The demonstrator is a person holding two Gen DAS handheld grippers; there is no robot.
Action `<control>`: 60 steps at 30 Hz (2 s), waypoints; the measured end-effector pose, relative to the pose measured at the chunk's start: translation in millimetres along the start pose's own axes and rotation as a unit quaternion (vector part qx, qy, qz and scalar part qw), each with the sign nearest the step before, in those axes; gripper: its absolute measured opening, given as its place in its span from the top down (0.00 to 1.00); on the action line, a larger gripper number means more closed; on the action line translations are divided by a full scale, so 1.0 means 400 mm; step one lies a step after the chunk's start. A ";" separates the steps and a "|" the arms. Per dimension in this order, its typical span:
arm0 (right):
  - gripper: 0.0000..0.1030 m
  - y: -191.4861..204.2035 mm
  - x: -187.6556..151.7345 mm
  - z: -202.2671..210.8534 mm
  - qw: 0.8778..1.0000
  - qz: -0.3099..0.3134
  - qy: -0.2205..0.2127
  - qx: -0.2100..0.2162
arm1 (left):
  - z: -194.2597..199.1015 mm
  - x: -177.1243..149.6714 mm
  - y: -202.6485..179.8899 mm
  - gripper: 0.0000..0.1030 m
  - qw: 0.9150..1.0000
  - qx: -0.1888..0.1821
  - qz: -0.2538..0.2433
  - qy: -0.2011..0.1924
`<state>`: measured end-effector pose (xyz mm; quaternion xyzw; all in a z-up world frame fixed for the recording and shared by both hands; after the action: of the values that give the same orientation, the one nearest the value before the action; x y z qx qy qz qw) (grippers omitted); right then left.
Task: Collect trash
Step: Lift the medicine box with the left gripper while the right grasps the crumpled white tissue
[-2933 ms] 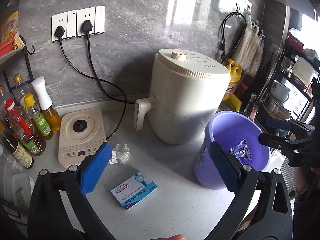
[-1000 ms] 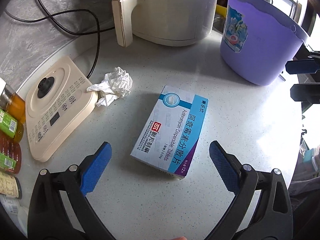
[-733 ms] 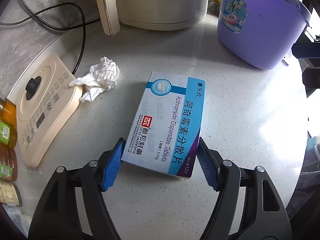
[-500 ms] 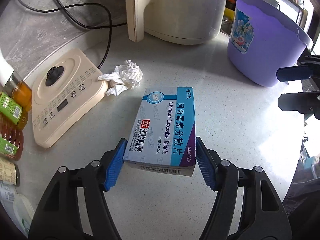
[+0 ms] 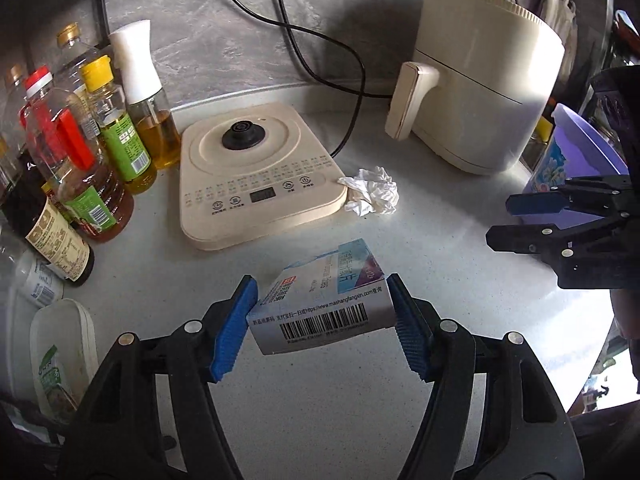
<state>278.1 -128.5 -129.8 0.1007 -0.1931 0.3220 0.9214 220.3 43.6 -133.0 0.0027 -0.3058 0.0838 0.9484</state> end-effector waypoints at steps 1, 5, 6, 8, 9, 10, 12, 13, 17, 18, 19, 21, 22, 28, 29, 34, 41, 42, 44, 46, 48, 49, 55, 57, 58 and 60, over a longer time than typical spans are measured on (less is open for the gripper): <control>0.51 0.001 0.014 -0.009 1.000 0.004 0.000 0.004 | 0.003 0.003 0.010 0.36 1.000 0.006 0.009 -0.003; 0.50 0.004 0.069 -0.045 1.000 0.016 0.001 0.016 | 0.018 0.010 0.046 0.36 0.999 0.031 0.042 -0.014; 0.50 0.005 0.083 -0.054 1.000 0.021 0.001 0.018 | 0.020 0.014 0.054 0.36 0.998 0.038 0.050 -0.016; 0.50 0.009 0.111 -0.071 0.999 0.030 -0.001 0.021 | 0.022 0.021 0.069 0.36 0.996 0.052 0.065 -0.018; 0.50 0.010 0.124 -0.079 0.999 0.034 -0.002 0.023 | 0.025 0.023 0.077 0.36 0.996 0.058 0.072 -0.018; 0.50 0.011 0.137 -0.088 0.999 0.037 -0.002 0.026 | 0.027 0.025 0.085 0.36 0.995 0.064 0.078 -0.019; 0.50 0.012 0.160 -0.110 0.999 0.042 -0.002 0.030 | 0.031 0.027 0.098 0.36 0.993 0.075 0.090 -0.018; 0.50 0.011 0.170 -0.123 0.999 0.044 -0.001 0.032 | 0.033 0.026 0.103 0.36 0.992 0.081 0.095 -0.017; 0.43 0.000 0.200 -0.177 0.999 0.040 0.005 0.037 | 0.033 0.022 0.122 0.36 0.989 0.099 0.112 -0.011; 0.43 -0.004 0.209 -0.191 0.998 0.039 0.006 0.039 | 0.033 0.021 0.124 0.36 0.988 0.103 0.116 -0.010; 0.43 -0.007 0.217 -0.206 0.998 0.038 0.008 0.041 | 0.032 0.019 0.128 0.36 0.987 0.105 0.120 -0.009; 0.42 -0.012 0.234 -0.233 0.998 0.041 0.008 0.039 | 0.027 0.019 0.134 0.36 0.986 0.110 0.127 -0.006; 0.42 -0.015 0.241 -0.245 0.999 0.041 0.007 0.035 | 0.023 0.019 0.134 0.36 0.985 0.111 0.129 -0.004; 0.38 -0.023 0.286 -0.296 0.999 0.035 0.005 0.038 | 0.014 0.024 0.133 0.36 0.986 0.115 0.125 0.000; 0.38 -0.022 0.293 -0.303 0.999 0.035 0.004 0.041 | 0.016 0.025 0.134 0.36 0.986 0.115 0.124 -0.001; 0.48 -0.018 0.314 -0.332 0.999 0.038 0.002 0.039 | 0.028 0.022 0.135 0.36 0.986 0.111 0.127 -0.011; 0.89 -0.002 0.291 -0.342 0.996 0.073 0.018 0.037 | 0.078 0.012 0.121 0.36 0.986 0.095 0.131 -0.038; 0.90 -0.001 0.284 -0.334 0.996 0.075 0.019 0.037 | 0.087 0.010 0.118 0.36 0.986 0.094 0.130 -0.042; 0.91 -0.001 0.273 -0.310 0.996 0.076 0.015 0.038 | 0.104 0.009 0.111 0.36 0.987 0.090 0.126 -0.049; 0.91 -0.004 0.261 -0.277 0.996 0.077 0.007 0.038 | 0.121 0.009 0.104 0.36 0.987 0.086 0.123 -0.057; 0.91 -0.005 0.250 -0.239 0.996 0.075 -0.002 0.037 | 0.141 0.009 0.093 0.36 0.987 0.083 0.119 -0.066; 0.91 -0.006 0.243 -0.218 0.997 0.073 -0.007 0.037 | 0.149 0.011 0.089 0.36 0.987 0.080 0.117 -0.069; 0.91 -0.005 0.217 -0.080 0.996 0.060 -0.048 0.039 | 0.193 0.037 0.050 0.36 0.989 0.062 0.098 -0.092; 0.91 -0.010 0.211 -0.027 0.996 0.055 -0.065 0.040 | 0.204 0.049 0.032 0.36 0.990 0.055 0.088 -0.099; 0.91 -0.010 0.209 -0.001 0.995 0.053 -0.075 0.039 | 0.208 0.055 0.023 0.36 0.990 0.052 0.083 -0.103; 0.91 -0.011 0.206 0.052 0.994 0.051 -0.093 0.037 | 0.217 0.066 0.003 0.36 0.990 0.046 0.074 -0.110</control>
<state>334.2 -92.6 -76.6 0.1542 -0.2707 0.3646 0.8775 190.8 43.9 -47.1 0.0325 -0.4032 0.1669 0.8992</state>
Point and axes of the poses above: each gripper's, at about its wrist camera, not at the fingertips, and z roughly against the way its jaws point, y to its left, x to its top, the point moved 2 cm from there along -z, roughly the way its jaws point, and after that the axes turned 4 degrees about y, right-handed, at the moved point
